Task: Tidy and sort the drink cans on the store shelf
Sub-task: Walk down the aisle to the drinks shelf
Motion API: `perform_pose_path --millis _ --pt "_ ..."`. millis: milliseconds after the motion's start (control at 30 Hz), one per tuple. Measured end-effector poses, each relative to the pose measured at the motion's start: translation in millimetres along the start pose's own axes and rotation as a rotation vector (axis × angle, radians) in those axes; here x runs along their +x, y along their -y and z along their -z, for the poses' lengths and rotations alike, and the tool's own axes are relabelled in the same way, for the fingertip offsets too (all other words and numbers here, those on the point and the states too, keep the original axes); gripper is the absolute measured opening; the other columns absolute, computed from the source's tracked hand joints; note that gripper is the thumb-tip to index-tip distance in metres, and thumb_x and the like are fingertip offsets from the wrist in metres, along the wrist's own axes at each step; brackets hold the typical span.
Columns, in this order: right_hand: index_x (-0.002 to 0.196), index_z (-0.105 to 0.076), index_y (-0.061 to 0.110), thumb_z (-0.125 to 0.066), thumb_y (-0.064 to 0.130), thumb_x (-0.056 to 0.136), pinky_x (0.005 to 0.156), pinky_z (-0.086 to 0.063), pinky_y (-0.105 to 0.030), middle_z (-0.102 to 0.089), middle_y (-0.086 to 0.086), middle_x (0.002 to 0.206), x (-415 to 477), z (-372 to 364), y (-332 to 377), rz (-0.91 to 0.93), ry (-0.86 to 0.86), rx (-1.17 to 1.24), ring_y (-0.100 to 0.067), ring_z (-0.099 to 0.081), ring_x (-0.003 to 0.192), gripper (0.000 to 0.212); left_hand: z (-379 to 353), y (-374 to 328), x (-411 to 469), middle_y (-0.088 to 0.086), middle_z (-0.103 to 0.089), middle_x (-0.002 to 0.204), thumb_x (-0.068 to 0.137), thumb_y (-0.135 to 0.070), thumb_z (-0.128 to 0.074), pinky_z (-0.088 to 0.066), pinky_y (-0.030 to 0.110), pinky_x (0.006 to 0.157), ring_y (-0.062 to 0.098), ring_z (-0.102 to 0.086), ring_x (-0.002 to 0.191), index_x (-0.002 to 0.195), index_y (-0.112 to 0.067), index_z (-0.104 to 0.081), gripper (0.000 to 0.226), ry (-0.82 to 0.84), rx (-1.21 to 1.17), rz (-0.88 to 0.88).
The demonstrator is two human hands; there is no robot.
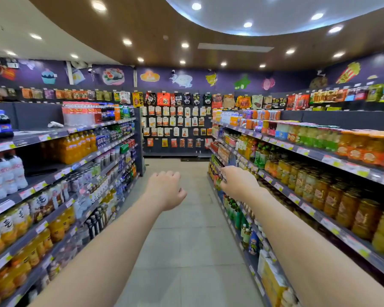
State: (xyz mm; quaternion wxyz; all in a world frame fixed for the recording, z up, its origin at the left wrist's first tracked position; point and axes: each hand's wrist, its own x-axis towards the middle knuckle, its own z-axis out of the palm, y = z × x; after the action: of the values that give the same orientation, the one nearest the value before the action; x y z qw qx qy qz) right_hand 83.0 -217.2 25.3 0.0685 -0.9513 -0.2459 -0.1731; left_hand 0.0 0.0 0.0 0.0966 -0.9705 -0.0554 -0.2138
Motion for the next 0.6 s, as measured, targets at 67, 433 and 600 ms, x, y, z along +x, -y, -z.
perform_pose_path --millis 67,433,600 --pt "0.131 -0.06 0.014 -0.051 0.028 0.097 0.08 -0.056 -0.036 -0.065 -0.008 0.127 33.2 -14.4 -4.3 0.002 -0.024 0.031 -0.027 -0.066 0.106 0.038 -15.0 6.3 30.0 0.006 -0.063 0.128 0.094 -0.048 -0.04 -0.045 0.04 0.095 0.027 -0.058 0.113 0.132 -0.018 -0.054 0.05 0.025 0.017 -0.001" --pt "0.137 -0.057 0.012 -0.053 0.03 0.094 0.093 -0.056 -0.044 -0.063 -0.01 0.133 225.8 -82.9 -19.7 0.044 0.04 0.063 -0.03 -0.063 0.116 0.046 -79.1 52.6 202.8 0.01 -0.063 0.119 0.093 -0.047 -0.04 -0.044 0.041 0.082 0.031 -0.06 0.104 0.125 -0.015 -0.053 0.047 0.057 0.114 0.007" --pt "0.117 -0.063 0.015 -0.054 0.034 0.094 0.082 -0.06 -0.043 -0.067 -0.007 0.114 305.2 -116.4 -34.1 0.028 0.039 0.066 -0.026 -0.066 0.096 0.03 -120.9 76.8 273.3 0.01 -0.063 0.117 0.092 -0.046 -0.039 -0.047 0.042 0.084 0.031 -0.06 0.101 0.123 -0.015 -0.054 0.046 0.053 0.082 0.025"
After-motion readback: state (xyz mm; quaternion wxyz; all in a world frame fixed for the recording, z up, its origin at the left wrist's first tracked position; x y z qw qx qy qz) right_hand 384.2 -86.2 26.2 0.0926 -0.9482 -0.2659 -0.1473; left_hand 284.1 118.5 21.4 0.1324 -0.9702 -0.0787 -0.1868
